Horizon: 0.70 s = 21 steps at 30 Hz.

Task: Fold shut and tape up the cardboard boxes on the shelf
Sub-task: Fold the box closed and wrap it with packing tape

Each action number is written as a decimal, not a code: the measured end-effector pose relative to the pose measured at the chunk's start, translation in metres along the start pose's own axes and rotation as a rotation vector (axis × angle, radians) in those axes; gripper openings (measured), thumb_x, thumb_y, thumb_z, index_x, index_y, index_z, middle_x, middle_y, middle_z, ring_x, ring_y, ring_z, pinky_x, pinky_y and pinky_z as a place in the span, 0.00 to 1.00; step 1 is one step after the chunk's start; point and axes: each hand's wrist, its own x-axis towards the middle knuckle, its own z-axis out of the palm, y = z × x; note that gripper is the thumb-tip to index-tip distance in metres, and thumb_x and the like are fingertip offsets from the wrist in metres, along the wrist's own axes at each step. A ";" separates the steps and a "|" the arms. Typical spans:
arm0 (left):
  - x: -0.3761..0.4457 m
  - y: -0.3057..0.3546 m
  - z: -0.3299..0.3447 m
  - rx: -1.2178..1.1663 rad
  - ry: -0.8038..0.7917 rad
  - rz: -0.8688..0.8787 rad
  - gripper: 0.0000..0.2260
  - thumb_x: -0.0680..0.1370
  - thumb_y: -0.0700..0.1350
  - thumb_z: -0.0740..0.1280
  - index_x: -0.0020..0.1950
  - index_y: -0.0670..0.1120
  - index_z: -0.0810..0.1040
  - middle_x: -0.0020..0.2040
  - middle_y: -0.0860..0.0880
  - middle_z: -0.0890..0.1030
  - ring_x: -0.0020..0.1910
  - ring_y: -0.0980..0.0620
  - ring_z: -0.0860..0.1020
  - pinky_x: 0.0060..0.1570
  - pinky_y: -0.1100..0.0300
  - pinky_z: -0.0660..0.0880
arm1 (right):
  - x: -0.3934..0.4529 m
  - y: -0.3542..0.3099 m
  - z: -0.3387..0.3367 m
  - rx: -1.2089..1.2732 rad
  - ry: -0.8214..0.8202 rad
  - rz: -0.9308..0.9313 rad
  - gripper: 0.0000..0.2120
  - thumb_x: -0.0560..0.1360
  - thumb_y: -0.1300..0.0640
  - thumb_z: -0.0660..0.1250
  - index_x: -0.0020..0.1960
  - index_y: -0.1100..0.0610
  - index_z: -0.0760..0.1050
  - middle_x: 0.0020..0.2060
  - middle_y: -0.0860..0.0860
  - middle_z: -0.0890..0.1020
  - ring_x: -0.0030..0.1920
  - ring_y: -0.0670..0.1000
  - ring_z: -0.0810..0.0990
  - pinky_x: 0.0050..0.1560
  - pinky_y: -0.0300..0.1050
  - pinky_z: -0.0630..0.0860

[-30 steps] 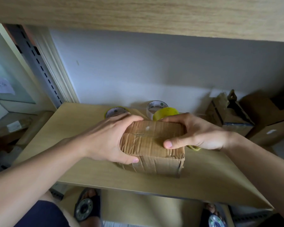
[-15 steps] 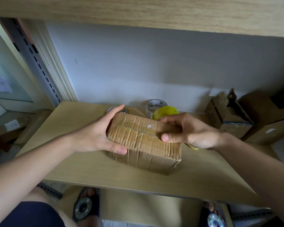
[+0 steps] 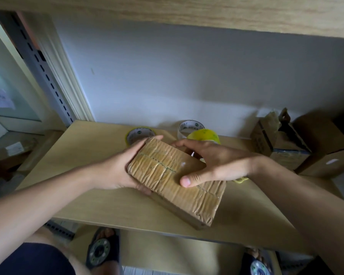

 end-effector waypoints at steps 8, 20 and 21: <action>0.006 0.016 0.000 0.061 0.136 0.018 0.41 0.64 0.33 0.83 0.74 0.47 0.72 0.64 0.49 0.83 0.65 0.48 0.80 0.67 0.51 0.75 | 0.008 -0.010 -0.002 0.029 -0.105 0.000 0.60 0.64 0.44 0.83 0.80 0.31 0.43 0.73 0.32 0.67 0.71 0.32 0.67 0.70 0.30 0.63; 0.001 0.019 -0.005 -0.450 -0.097 -0.065 0.36 0.70 0.46 0.74 0.76 0.44 0.66 0.65 0.43 0.80 0.65 0.49 0.77 0.64 0.59 0.74 | 0.012 -0.020 0.016 0.318 0.175 0.057 0.40 0.64 0.56 0.84 0.69 0.48 0.67 0.47 0.41 0.80 0.41 0.29 0.79 0.41 0.24 0.72; 0.002 0.021 -0.003 -0.421 -0.072 -0.063 0.39 0.68 0.49 0.79 0.75 0.44 0.67 0.66 0.42 0.80 0.66 0.49 0.78 0.64 0.59 0.75 | 0.013 -0.020 0.018 0.327 0.196 0.063 0.40 0.64 0.55 0.85 0.69 0.48 0.67 0.47 0.42 0.80 0.40 0.29 0.79 0.40 0.25 0.72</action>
